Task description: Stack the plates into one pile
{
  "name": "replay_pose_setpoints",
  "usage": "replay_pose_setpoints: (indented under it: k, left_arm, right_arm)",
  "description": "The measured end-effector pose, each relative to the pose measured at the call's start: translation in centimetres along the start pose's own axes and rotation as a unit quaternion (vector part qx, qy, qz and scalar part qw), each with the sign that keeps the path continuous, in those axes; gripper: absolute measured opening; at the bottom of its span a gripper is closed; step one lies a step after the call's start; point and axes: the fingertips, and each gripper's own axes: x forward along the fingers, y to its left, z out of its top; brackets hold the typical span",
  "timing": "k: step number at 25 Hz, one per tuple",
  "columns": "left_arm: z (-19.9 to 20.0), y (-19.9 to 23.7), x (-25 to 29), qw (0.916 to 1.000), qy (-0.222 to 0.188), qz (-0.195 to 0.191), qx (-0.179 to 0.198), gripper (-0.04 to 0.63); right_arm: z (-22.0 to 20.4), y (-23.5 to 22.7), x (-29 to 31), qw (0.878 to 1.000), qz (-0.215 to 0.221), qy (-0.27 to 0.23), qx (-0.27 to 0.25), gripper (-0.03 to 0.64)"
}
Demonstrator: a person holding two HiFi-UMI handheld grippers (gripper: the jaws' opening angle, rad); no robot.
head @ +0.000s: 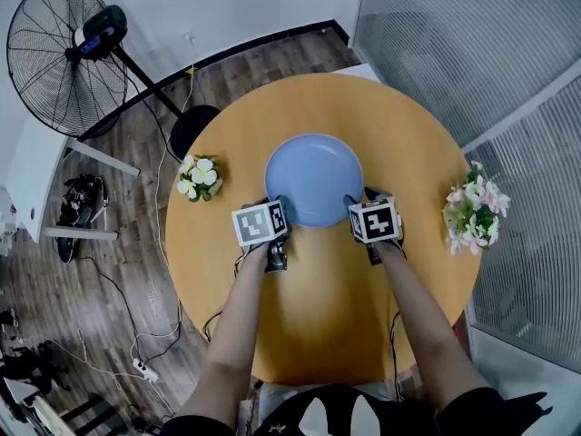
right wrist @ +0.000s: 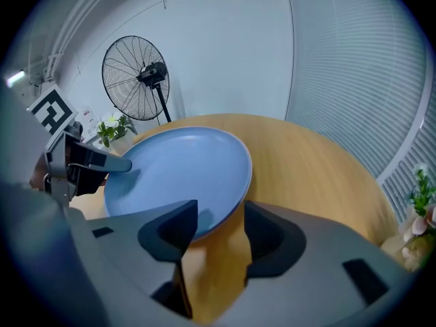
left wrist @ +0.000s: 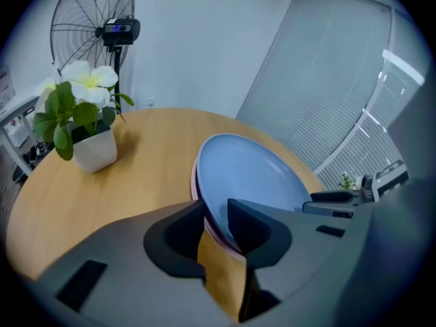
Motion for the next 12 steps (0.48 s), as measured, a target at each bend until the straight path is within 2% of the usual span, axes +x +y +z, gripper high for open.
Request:
replay_pose_setpoints:
  k: [2,3,7,12]
  left_arm:
    - [0.0,0.3,-0.1,0.9998,-0.016,0.001,-0.012,0.111]
    - [-0.1,0.6,-0.2,0.9996,-0.024,0.004,-0.012,0.141]
    - [-0.7,1.5,-0.8,0.999,-0.04,0.011,-0.015,0.167]
    - [-1.0,0.7,-2.7,0.9982,-0.057,-0.01,-0.019,0.176]
  right_arm:
    - [-0.1,0.0,-0.7,1.0,-0.003,-0.014,0.002,0.218]
    - [-0.2,0.2,-1.1,1.0,-0.001,-0.021,0.004,0.216]
    - [-1.3,1.2,-2.6,0.999,0.017,-0.04,0.019,0.213]
    - [-2.2,2.9,-4.8,0.997,0.04,-0.064,0.023,0.209]
